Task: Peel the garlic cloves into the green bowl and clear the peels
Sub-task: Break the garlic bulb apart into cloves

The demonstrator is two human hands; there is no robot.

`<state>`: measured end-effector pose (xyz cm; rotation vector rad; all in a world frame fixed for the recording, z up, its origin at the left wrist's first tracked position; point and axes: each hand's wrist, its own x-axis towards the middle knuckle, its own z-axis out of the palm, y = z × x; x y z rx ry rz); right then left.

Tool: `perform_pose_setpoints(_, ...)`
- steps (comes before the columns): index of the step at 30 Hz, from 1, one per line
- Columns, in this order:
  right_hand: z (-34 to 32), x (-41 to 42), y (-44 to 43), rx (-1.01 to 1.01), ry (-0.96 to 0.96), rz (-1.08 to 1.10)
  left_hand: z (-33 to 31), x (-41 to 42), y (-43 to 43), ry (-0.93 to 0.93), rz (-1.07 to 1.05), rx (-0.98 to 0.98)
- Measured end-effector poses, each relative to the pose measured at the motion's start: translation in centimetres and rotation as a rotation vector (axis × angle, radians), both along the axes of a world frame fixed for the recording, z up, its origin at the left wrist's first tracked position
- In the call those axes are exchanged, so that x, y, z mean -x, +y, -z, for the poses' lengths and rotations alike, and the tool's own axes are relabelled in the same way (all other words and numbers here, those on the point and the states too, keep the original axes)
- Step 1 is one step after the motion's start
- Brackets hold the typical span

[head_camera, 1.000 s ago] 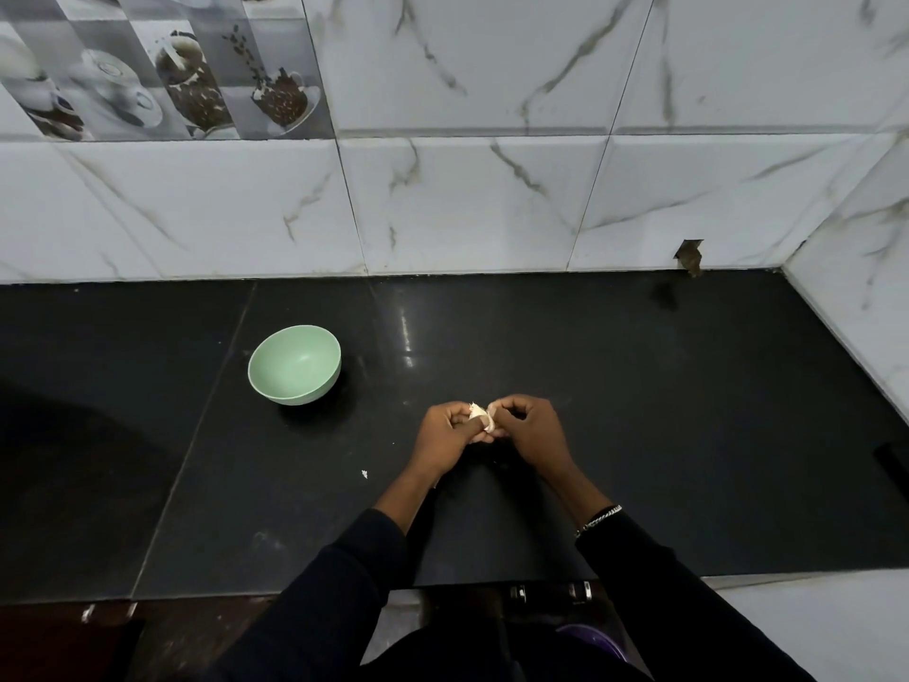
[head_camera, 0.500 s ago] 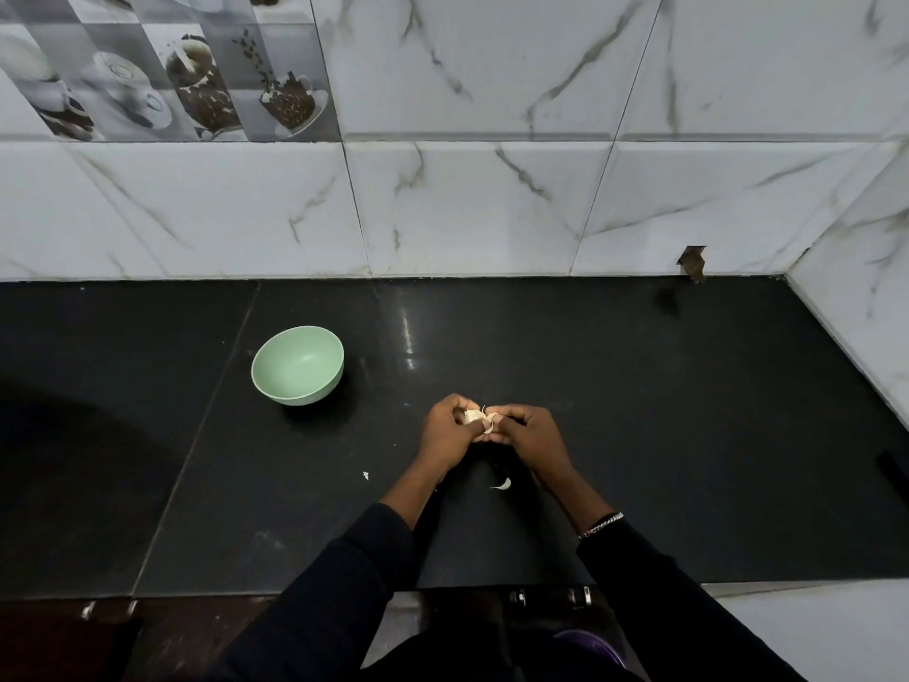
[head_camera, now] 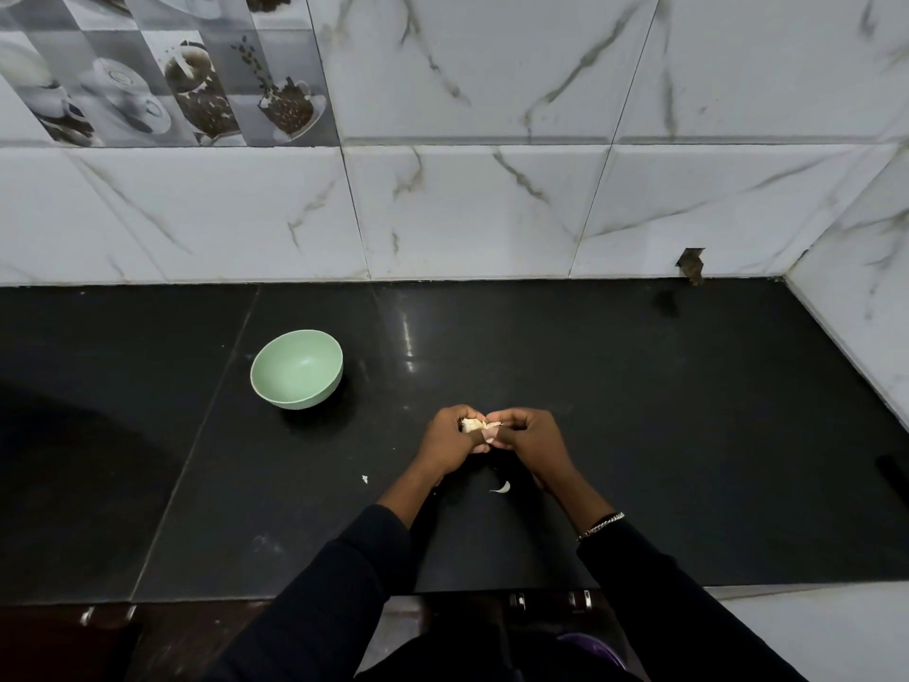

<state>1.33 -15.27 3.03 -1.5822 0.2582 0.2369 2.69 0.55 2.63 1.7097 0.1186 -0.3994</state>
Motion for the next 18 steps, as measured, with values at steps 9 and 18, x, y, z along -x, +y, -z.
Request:
perform_pose_setpoints(9, 0.5, -0.2, 0.3, -0.018, 0.022, 0.031, 0.0, -0.2, -0.1, -0.042, 0.053, -0.202)
perform_pose_setpoints(18, 1.5, -0.4, -0.6, 0.081, 0.070, 0.059, 0.1, -0.1, -0.2, -0.002, 0.013, -0.195)
